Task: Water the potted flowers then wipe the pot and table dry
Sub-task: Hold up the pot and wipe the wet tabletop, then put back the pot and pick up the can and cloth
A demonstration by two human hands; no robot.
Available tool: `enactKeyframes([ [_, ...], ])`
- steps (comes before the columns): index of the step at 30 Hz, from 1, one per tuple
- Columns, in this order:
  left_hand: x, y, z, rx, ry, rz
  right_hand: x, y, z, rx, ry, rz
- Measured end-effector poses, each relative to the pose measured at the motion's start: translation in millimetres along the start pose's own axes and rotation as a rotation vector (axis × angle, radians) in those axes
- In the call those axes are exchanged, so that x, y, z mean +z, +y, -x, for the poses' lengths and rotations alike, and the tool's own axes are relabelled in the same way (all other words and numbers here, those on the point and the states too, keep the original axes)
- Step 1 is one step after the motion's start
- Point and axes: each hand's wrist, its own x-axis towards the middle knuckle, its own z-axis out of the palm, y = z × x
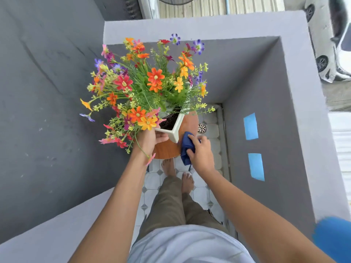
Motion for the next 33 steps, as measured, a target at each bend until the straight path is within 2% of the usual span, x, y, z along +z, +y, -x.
enactKeyframes([
  [2,-0.1,-11.7,2.1,-0.011,0.007,-0.010,-5.3,-8.5,10.5,0.251,0.105,-0.101],
  [3,0.4,-17.1,3.0,-0.023,0.018,-0.006,-9.1,-11.5,14.8,0.305,0.113,-0.148],
  [9,17.4,-52.3,0.1,-0.071,0.050,0.058,-29.4,-23.2,38.5,0.099,-0.049,-0.081],
  [14,34.9,-81.9,12.4,-0.163,-0.036,-0.124,-21.2,-32.2,47.4,-0.011,-0.089,-0.019],
  [21,28.2,-103.6,13.4,-0.229,-0.073,-0.245,-16.9,-31.2,51.7,0.050,-0.077,-0.012],
  [25,17.0,-108.5,14.4,-0.209,-0.114,-0.353,-28.6,-26.3,67.3,0.159,-0.056,-0.084],
  [27,7.0,-111.9,26.8,-0.175,-0.196,-0.485,-38.6,-27.5,84.3,0.203,0.004,-0.124],
  [29,4.1,-110.3,48.9,-0.028,-0.391,-0.815,-53.7,-31.4,110.6,0.237,0.085,-0.173],
  [30,6.3,-107.3,61.0,0.053,-0.435,-0.936,-62.6,-33.4,124.3,0.248,0.126,-0.196],
  [33,24.0,-87.1,97.0,0.236,-0.474,-0.996,-102.1,-35.3,167.8,0.292,0.309,-0.286],
])
